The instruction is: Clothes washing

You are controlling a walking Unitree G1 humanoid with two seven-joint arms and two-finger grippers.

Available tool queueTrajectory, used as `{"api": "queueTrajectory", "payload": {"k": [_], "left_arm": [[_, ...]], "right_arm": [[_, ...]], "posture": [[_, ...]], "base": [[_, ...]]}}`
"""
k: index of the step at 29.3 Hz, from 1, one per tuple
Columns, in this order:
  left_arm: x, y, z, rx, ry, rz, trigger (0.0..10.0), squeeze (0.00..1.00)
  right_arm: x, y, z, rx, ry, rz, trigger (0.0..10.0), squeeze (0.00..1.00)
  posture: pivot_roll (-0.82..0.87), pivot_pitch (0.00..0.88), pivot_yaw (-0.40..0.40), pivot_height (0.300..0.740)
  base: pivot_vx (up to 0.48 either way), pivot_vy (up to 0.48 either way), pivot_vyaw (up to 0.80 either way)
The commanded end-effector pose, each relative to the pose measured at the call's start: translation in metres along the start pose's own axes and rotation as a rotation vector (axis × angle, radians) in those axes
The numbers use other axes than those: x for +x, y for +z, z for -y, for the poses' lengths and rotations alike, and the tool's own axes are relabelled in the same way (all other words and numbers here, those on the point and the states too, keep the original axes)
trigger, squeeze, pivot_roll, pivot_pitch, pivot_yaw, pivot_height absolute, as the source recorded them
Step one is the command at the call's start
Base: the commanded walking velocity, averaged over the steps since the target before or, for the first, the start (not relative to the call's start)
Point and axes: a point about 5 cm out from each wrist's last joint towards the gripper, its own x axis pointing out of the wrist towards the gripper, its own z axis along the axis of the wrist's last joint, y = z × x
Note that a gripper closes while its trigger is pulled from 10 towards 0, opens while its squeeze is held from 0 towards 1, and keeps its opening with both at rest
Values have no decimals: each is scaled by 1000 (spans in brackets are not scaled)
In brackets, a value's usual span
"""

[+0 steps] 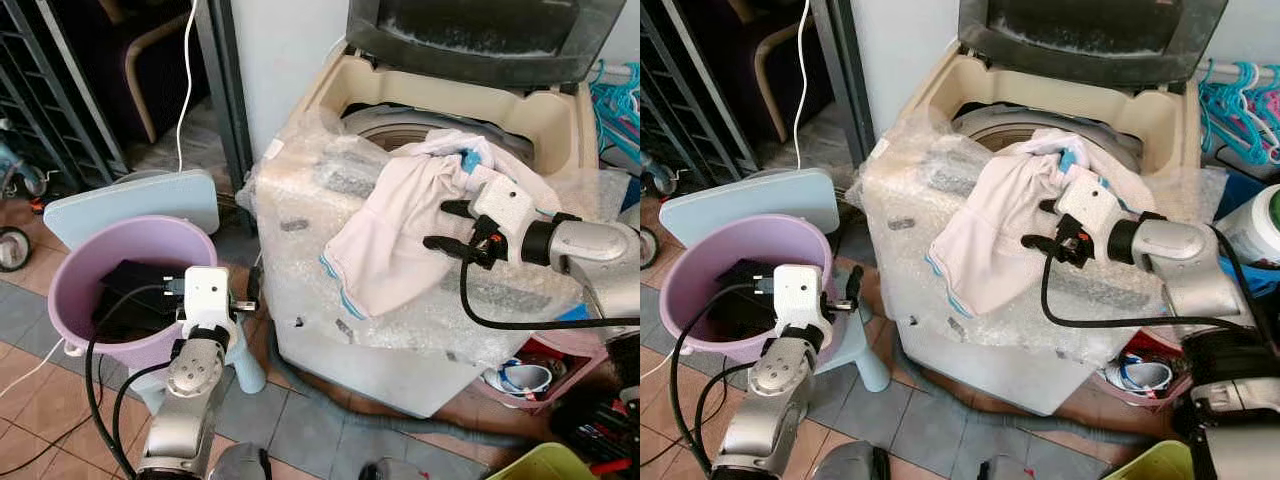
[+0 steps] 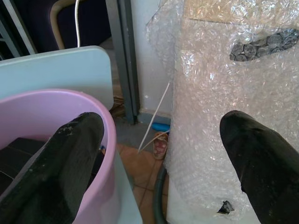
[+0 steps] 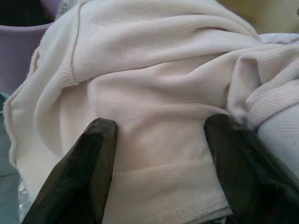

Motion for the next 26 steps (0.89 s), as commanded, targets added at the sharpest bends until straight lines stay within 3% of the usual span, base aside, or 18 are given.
{"api": "queueTrajectory", "payload": {"k": [1,3,4,5,7,8,10,12,16,18,19,20,23,26], "left_arm": [[1,1,0,17,6,2,10000,0],[1,0,0,16,8,1,10000,0],[1,0,0,16,8,1,10000,0],[1,0,1,14,9,0,10000,0],[1,0,1,13,9,0,10000,0],[1,0,1,14,11,-1,10000,0],[1,0,1,14,12,-1,10000,0],[1,0,-1,16,17,-1,10000,0],[1,0,-1,17,19,-2,10000,0],[2,0,-1,18,18,-1,10000,0],[2,0,-1,18,18,-1,10000,0],[1,0,-1,17,19,-1,10000,0],[1,0,-2,17,20,-2,10000,0],[2,0,-1,16,16,1,10000,0]], "right_arm": [[-1,3,18,21,-141,14,10000,1000],[-2,7,32,53,-258,31,10000,1000],[-2,7,32,53,-258,31,10000,1000],[-7,10,51,77,-417,34,10000,1000],[-13,13,65,99,-542,44,10000,1000],[-21,16,79,121,-667,54,10000,1000],[-24,17,83,130,-703,57,10000,1000],[-37,27,99,182,-847,128,10000,976],[-46,42,108,230,-907,248,10000,961],[-42,50,105,218,-835,292,10000,945],[-39,52,103,215,-795,304,10000,431],[-32,54,91,203,-642,339,10000,4],[-25,52,68,103,-427,334,10000,0],[-18,41,47,86,-351,320,10000,0]], "posture": [[15,15,2,740],[15,15,2,740],[15,15,2,740],[16,15,0,740],[17,16,0,740],[18,16,0,740],[18,16,0,740],[18,16,1,740],[19,17,1,740],[19,18,1,740],[18,18,2,740],[17,18,3,740],[15,18,2,740],[11,19,7,740]], "base": [[0,0,0],[0,0,0],[0,0,0],[0,0,0],[0,0,0],[0,0,0],[0,0,0],[0,0,0],[0,0,0],[0,0,0],[0,0,0],[0,0,0],[0,0,0],[0,0,0]]}}
